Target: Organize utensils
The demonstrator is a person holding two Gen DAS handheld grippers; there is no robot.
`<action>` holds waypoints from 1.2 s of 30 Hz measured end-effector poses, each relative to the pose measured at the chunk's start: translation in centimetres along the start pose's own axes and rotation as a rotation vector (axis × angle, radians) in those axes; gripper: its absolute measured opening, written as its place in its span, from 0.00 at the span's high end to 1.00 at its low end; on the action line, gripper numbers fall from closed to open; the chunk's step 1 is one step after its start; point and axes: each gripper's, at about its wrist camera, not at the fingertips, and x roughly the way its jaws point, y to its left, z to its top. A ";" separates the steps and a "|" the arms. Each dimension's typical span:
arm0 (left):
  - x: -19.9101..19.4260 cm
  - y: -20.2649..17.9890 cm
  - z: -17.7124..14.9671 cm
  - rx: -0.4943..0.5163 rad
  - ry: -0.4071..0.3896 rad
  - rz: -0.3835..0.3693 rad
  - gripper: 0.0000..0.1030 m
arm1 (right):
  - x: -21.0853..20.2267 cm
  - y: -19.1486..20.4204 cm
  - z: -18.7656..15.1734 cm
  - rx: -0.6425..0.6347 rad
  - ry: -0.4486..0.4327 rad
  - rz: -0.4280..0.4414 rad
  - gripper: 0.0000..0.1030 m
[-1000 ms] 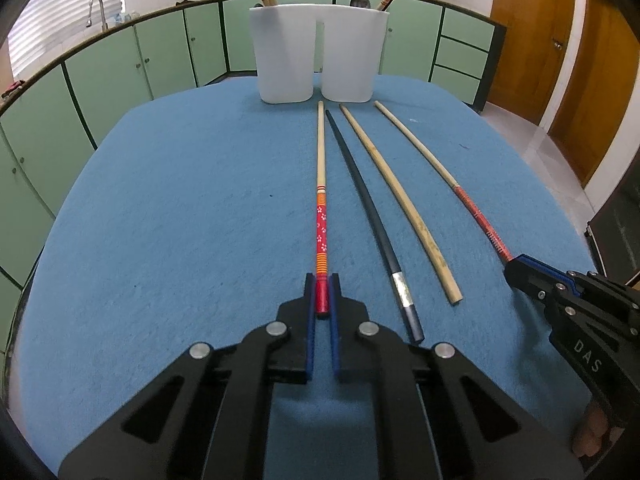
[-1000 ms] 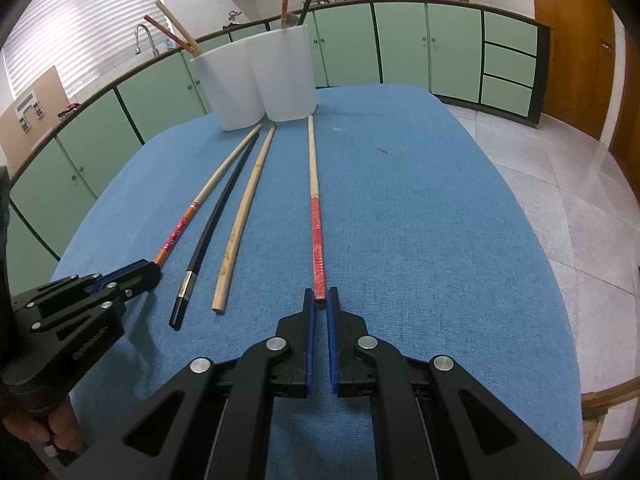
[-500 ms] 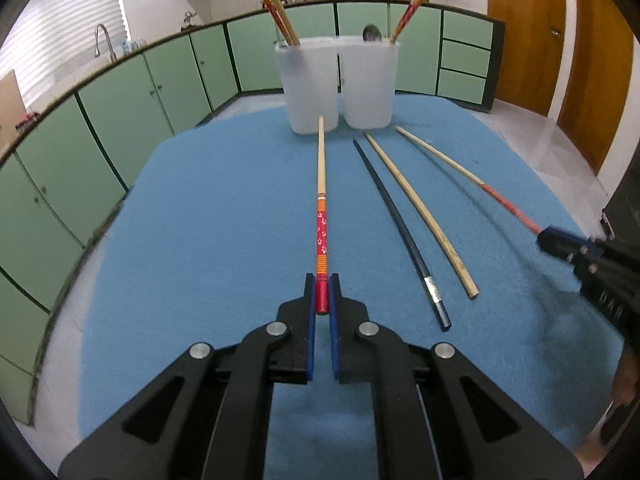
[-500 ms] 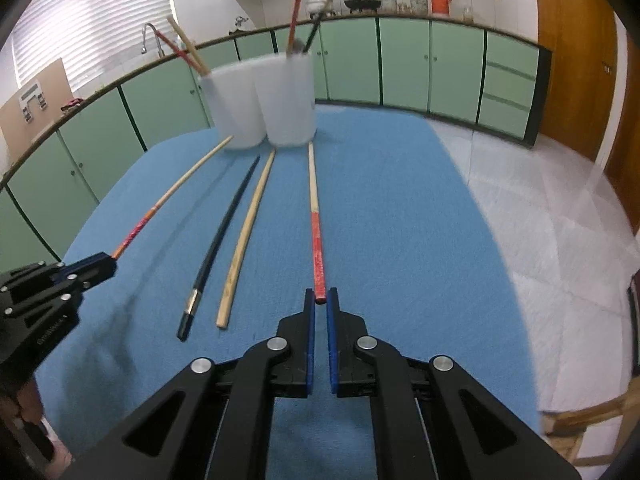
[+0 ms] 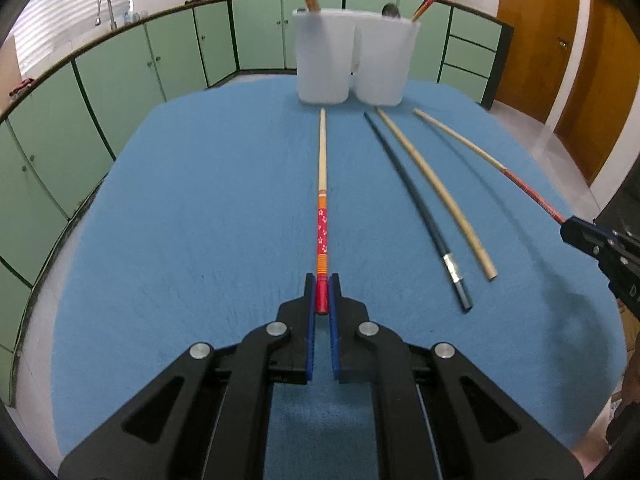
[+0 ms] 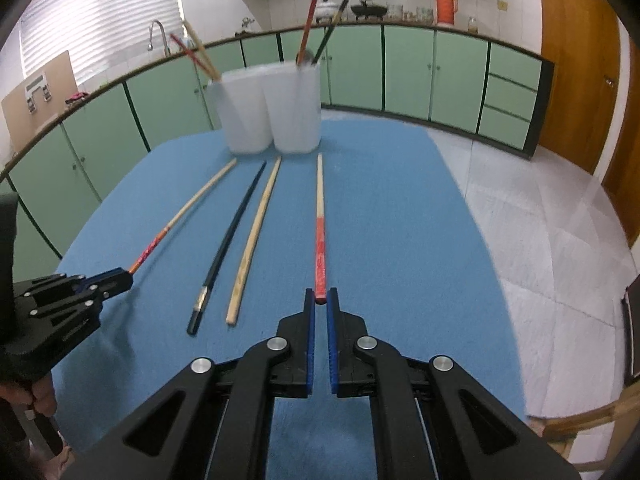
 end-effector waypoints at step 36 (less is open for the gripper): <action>-0.3 -0.1 -2.3 0.013 -0.033 -0.002 0.87 | 2.6 -0.7 -1.6 0.041 0.063 0.021 0.95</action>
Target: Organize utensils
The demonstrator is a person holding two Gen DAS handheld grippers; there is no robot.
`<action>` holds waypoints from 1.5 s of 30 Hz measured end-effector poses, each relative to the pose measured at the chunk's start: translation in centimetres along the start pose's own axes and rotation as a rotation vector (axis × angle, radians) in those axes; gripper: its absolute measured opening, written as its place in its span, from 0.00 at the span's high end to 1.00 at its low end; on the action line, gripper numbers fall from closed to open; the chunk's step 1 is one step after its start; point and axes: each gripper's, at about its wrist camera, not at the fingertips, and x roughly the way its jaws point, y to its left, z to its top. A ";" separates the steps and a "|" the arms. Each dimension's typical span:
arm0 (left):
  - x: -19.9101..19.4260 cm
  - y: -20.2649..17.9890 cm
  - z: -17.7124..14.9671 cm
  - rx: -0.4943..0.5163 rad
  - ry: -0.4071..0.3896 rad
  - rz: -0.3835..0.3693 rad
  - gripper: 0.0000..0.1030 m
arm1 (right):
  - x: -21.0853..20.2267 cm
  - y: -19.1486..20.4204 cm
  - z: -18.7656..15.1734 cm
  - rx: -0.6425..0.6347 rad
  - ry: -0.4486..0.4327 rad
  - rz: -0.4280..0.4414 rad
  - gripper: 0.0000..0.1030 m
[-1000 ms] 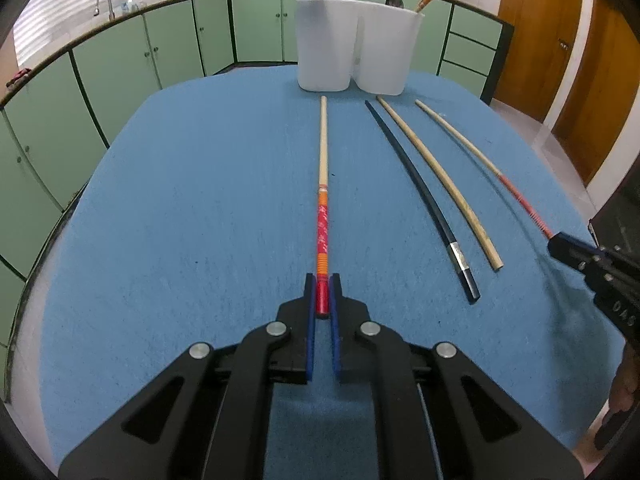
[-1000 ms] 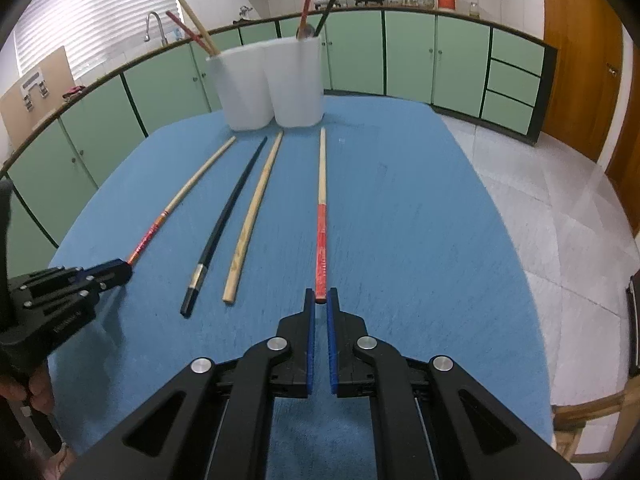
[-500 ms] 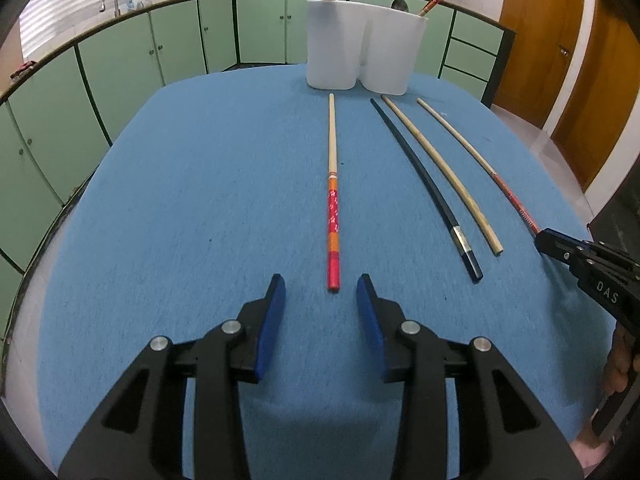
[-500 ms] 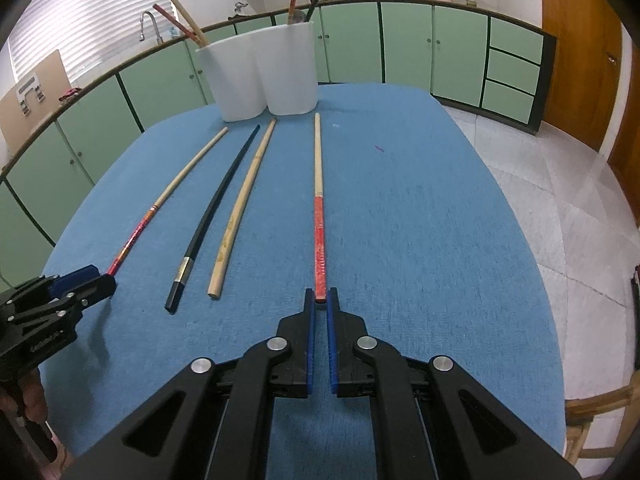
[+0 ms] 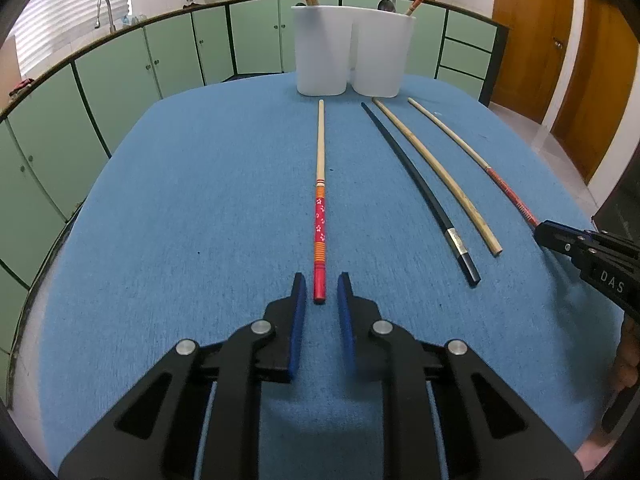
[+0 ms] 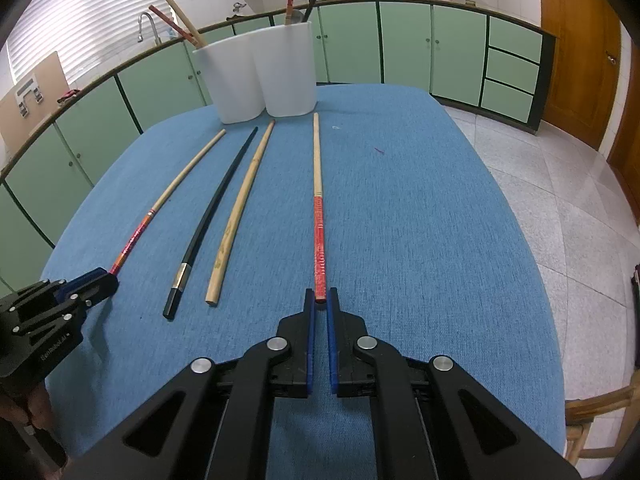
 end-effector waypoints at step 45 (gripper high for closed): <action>-14.5 0.0 18.0 0.096 -0.381 -0.043 0.95 | -13.4 1.4 19.1 -0.345 -0.169 0.066 0.95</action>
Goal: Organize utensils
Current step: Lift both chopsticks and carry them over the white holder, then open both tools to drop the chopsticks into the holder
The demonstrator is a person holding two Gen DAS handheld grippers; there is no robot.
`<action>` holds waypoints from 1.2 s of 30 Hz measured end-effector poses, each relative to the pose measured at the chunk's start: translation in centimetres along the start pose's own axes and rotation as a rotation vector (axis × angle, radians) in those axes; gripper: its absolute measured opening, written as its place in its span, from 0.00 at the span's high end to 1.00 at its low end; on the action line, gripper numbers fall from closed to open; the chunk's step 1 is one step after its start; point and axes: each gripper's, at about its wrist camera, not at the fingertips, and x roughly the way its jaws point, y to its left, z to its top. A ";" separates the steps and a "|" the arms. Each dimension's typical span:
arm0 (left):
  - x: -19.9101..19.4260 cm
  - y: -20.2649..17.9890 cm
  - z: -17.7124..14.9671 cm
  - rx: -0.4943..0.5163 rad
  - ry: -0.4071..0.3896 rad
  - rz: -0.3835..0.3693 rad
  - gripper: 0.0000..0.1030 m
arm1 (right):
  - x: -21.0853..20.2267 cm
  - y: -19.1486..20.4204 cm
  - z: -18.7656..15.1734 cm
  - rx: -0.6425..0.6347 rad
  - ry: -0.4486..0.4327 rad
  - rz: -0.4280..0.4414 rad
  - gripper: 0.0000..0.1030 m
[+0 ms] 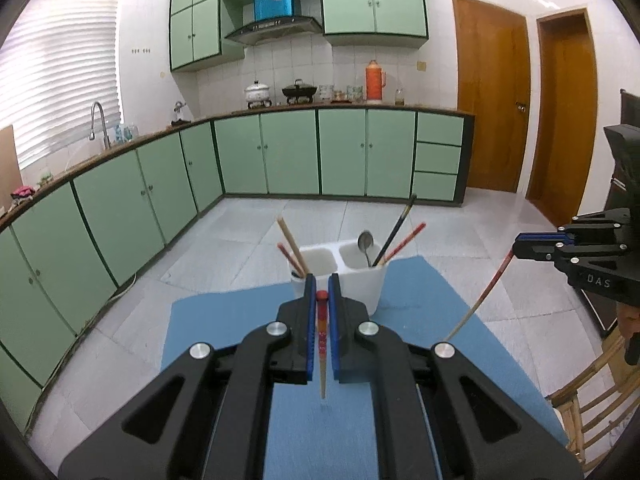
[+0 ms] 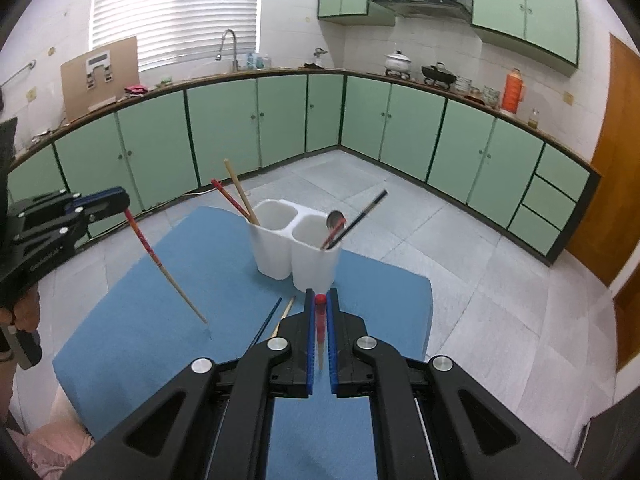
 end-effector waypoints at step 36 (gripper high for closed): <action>14.3 0.8 9.0 -0.102 -0.141 0.028 0.95 | 9.5 -0.5 12.0 0.025 -0.102 0.021 0.95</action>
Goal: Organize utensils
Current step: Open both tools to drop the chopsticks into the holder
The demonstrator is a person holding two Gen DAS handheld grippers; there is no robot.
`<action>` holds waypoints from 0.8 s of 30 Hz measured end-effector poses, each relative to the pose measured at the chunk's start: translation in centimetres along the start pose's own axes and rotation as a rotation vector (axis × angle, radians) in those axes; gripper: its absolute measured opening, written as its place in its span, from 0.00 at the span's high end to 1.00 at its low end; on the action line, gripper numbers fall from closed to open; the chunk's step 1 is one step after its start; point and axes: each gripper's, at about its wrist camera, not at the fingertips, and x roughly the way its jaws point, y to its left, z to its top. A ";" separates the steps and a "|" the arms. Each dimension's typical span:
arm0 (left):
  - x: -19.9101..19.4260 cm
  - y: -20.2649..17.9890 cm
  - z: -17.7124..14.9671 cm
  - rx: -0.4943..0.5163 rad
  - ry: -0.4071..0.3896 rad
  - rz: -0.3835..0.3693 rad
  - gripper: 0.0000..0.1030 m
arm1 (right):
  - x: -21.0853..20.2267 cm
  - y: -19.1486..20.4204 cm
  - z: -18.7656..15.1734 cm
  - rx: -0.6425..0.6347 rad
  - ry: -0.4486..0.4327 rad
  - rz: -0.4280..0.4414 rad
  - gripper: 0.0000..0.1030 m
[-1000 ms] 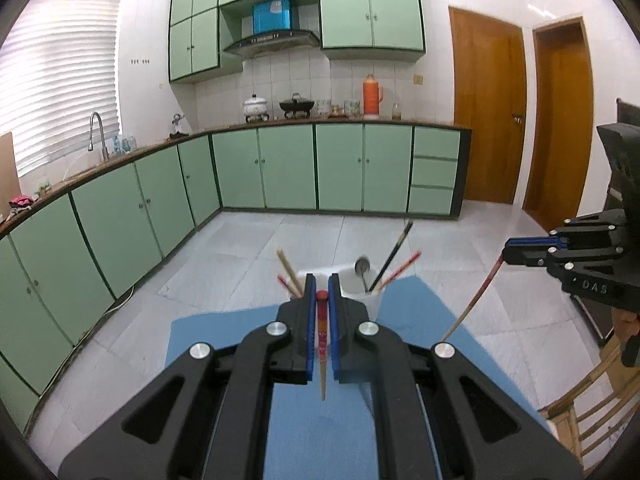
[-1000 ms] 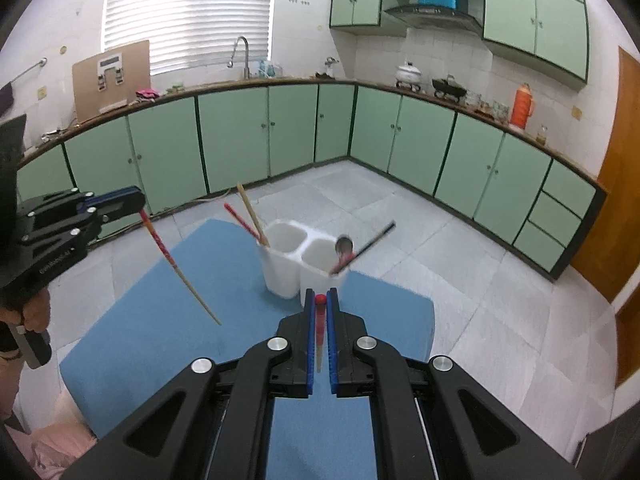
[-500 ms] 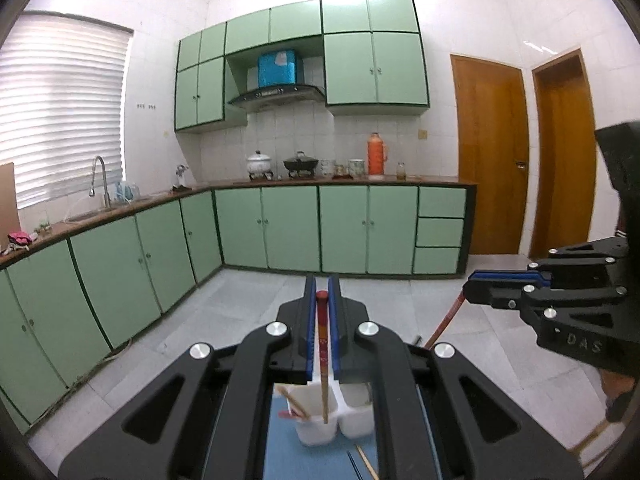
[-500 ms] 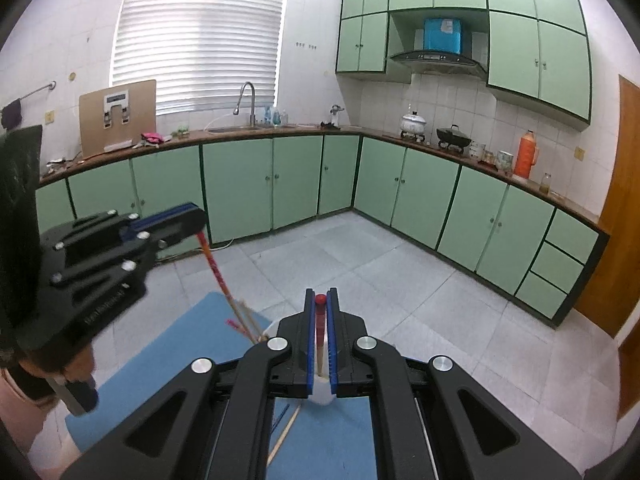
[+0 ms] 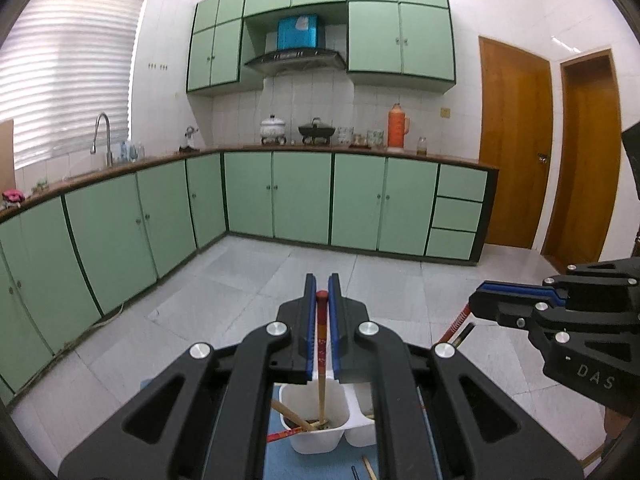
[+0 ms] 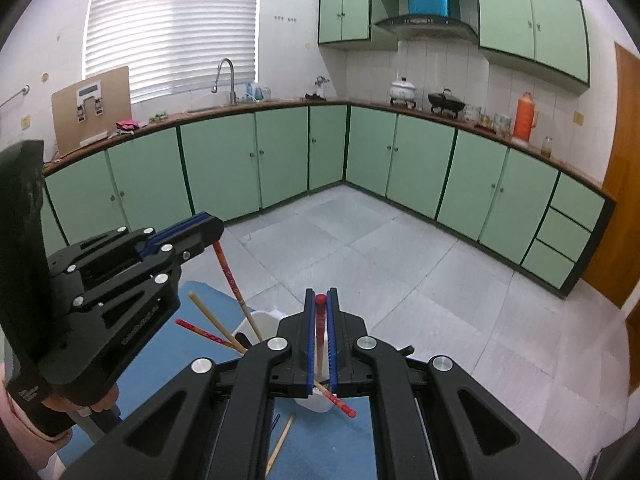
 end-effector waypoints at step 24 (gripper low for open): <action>-8.7 1.3 -2.8 -0.066 -0.056 0.016 0.40 | -6.1 0.1 -4.8 0.087 -0.126 -0.078 0.45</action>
